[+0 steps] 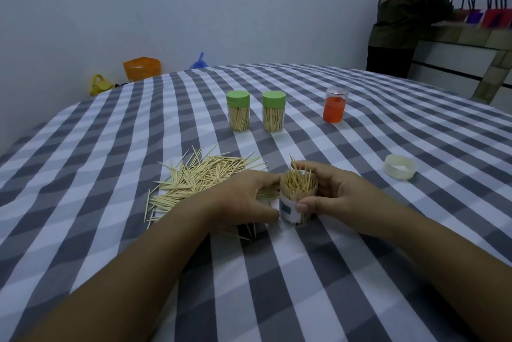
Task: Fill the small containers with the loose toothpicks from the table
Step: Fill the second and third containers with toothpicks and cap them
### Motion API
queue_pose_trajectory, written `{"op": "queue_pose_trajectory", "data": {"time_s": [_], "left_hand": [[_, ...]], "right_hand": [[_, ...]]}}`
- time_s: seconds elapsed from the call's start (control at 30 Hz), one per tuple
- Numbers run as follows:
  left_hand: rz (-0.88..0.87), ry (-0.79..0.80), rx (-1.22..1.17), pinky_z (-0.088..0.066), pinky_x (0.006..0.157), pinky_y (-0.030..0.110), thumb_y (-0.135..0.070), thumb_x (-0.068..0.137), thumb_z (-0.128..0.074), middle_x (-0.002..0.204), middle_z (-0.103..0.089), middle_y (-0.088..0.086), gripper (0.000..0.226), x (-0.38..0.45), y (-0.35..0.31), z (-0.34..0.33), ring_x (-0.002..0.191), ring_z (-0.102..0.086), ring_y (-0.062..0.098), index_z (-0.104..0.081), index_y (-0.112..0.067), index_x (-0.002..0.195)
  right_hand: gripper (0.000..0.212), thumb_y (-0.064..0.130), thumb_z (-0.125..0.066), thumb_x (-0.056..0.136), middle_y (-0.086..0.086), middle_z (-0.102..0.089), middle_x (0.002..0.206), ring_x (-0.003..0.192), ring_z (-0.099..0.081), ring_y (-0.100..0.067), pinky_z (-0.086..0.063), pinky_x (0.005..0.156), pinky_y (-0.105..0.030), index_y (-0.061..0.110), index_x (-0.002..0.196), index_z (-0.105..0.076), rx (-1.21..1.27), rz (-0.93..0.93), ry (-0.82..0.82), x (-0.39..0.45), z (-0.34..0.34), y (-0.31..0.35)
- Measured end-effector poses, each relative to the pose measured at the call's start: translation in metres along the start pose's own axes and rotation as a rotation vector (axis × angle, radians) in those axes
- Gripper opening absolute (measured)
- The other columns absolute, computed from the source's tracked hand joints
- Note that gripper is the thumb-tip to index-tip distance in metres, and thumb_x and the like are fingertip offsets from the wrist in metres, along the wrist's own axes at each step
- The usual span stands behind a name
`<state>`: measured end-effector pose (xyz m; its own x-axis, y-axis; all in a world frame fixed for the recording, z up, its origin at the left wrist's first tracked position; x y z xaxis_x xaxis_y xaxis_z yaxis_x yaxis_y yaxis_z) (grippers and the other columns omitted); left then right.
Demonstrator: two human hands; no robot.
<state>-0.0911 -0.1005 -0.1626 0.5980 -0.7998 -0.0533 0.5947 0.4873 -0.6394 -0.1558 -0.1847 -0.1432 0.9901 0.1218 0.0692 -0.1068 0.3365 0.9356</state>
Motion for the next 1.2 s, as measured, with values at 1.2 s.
{"op": "queue_pose_trajectory", "data": {"time_s": [1.2], "left_hand": [[0.087,-0.4,-0.214,-0.052,0.083,0.027,-0.015,0.089,-0.063,0.086,-0.073,-0.004,0.015,-0.017,0.034,0.054,0.086,-0.068,0.012,-0.068,-0.028,0.085]], "right_hand": [[0.047,0.016,-0.068,0.082,0.02,-0.065,0.106,0.101,-0.061,0.006,-0.051,0.086,-0.016,0.05,0.106,-0.046,-0.177,-0.014,-0.097,-0.001,0.011,-0.004]]}}
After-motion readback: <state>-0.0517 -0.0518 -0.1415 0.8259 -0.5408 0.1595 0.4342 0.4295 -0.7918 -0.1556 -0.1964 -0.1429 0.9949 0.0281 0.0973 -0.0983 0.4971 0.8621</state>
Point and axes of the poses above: each hand's wrist, its own x-axis towards the middle knuckle, its own z-axis out of the back of the hand, y = z × x, the point moved 10 cm from there along x, towards the middle knuckle
